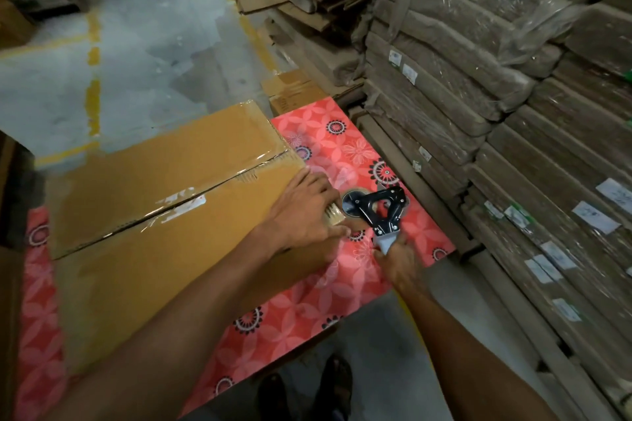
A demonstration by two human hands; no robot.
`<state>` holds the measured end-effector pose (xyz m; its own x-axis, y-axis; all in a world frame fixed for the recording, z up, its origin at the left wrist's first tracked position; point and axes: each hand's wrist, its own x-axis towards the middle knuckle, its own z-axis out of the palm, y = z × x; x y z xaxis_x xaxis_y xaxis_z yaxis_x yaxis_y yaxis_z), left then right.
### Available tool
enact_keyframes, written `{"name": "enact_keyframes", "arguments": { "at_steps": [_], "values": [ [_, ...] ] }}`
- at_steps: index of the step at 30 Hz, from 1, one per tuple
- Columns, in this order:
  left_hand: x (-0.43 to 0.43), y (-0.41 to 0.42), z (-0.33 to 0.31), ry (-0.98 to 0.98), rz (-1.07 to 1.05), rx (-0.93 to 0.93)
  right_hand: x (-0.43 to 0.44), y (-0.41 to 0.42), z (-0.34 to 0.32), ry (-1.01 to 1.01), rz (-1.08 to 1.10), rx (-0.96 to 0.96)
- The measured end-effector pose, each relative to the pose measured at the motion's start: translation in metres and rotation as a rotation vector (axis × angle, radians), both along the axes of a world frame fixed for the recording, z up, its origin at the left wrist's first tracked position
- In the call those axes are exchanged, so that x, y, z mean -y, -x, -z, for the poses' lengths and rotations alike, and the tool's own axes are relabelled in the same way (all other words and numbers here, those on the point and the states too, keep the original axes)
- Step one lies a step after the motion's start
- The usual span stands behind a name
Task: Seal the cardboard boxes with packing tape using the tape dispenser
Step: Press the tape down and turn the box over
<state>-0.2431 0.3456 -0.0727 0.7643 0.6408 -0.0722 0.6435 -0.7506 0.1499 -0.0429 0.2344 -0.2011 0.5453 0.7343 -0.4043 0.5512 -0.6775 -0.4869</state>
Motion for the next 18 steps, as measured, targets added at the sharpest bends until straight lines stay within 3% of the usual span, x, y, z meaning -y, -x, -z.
{"name": "enact_keyframes", "arguments": {
  "at_steps": [4,7,9,11,14,18],
  "values": [
    [-0.020,0.016,-0.017,0.172,-0.040,0.252,-0.015,0.001,-0.040,0.068,-0.189,0.399],
    [-0.068,0.043,-0.018,0.089,-0.235,0.398,-0.056,0.020,-0.117,-0.181,-0.284,0.583],
    [-0.109,0.064,-0.015,0.072,-0.387,0.365,-0.097,0.048,-0.154,-0.456,-0.429,0.452],
    [-0.145,0.081,-0.010,0.057,-0.449,0.253,-0.144,0.081,-0.171,-0.589,-0.560,0.271],
    [-0.179,0.090,-0.010,0.028,-0.422,0.154,-0.215,0.118,-0.169,-0.593,-0.705,0.173],
    [-0.212,0.089,-0.009,0.005,-0.429,0.169,-0.268,0.149,-0.151,-0.468,-0.946,0.314]
  ]
}}
